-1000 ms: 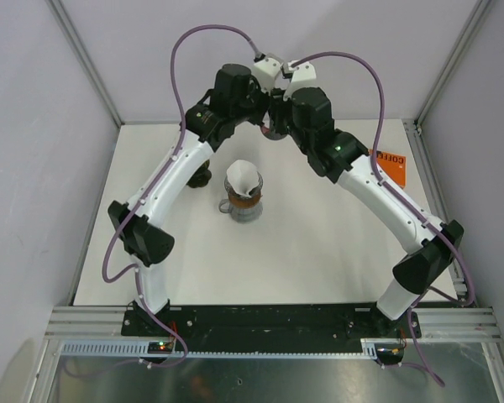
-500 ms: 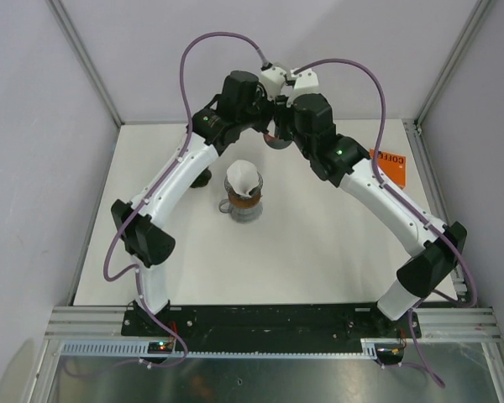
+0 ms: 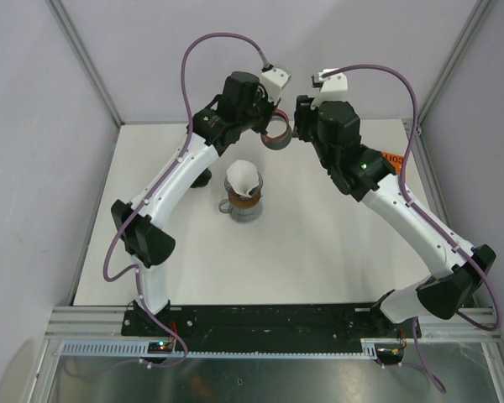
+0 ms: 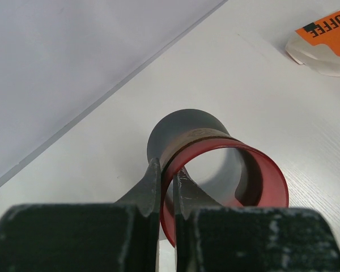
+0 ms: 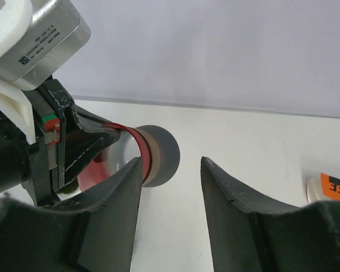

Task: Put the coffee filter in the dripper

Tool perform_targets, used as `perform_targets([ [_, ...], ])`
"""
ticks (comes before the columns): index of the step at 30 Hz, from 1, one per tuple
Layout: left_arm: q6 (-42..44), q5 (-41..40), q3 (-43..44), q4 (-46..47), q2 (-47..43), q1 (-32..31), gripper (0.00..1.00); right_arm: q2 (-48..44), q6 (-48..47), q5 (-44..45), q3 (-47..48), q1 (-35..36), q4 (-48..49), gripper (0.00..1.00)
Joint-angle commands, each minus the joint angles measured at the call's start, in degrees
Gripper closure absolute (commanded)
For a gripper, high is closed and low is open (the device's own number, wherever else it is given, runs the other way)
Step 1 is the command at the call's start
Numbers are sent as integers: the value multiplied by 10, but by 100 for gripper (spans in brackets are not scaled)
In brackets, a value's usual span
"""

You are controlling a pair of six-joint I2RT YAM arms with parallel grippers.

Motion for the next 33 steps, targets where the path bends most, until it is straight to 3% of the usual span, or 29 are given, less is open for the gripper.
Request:
perform_targets([
  [1,11,-1,32,31,-24,2,100,-8,12,-1,-12,-9,35,48],
  [7,5,7,29,32,-30,1,100,25,25,-22,0,-13,42,44],
  [20,2,16,19,31,-35,1,100,94,40,-64,30,-34,52,48],
  [23,-1,22,18,31,-39,1,100,104,45,-63,29,-43,45,58],
  [29,-8,42,9,31,-45,1,100,113,49,-58,24,-58,31,96],
  [33,-14,59,-3,31,-37,-1,99,106,46,-41,9,-66,25,100],
])
